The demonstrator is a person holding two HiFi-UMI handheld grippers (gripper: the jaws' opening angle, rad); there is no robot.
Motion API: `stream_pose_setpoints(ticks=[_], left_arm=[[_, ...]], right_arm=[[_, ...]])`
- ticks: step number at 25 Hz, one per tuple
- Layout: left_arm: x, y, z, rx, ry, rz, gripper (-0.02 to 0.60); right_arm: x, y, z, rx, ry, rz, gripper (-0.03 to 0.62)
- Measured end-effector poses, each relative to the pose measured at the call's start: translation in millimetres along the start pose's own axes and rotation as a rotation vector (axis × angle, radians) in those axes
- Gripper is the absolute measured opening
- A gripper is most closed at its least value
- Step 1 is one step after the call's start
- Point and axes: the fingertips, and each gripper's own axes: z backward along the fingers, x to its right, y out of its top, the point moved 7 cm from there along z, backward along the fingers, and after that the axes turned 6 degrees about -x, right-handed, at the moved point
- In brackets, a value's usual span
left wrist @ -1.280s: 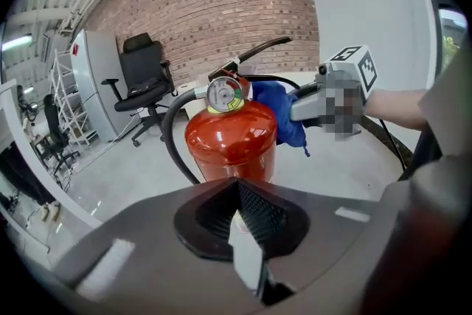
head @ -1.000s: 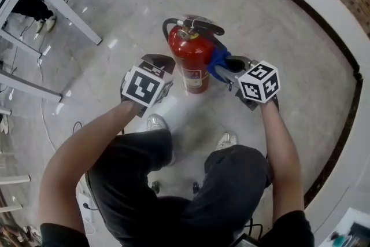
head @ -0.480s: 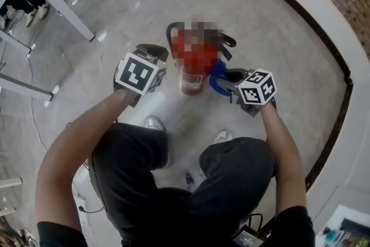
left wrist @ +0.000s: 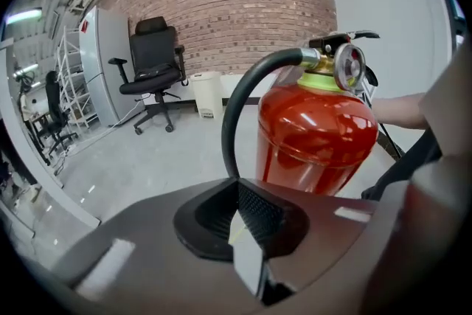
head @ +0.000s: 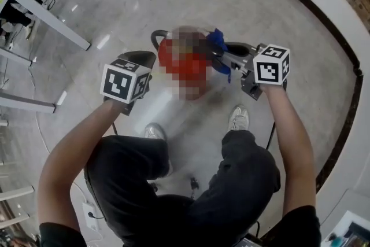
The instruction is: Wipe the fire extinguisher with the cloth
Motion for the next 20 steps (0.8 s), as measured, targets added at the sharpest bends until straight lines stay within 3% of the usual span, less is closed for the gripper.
stream_pose_setpoints(ticks=[9,14,20], left_arm=[[-29.4,8.8,-14.0,0.048,0.037,0.067,0.006],[-49.8,7.0,-16.4,0.051,0.064,0.035,0.006],[-58.9,6.8,-22.6,0.035,0.072,0.057,0.006]], right_arm=[[13.2,58.8,-26.3,0.024,0.17,-0.021,0.087],[30.8,40.9,-50.5,-0.081,0.148,-0.034,0.087],[55.4,-4.0,-82.0,-0.202,0.145,-0.086,0.087]])
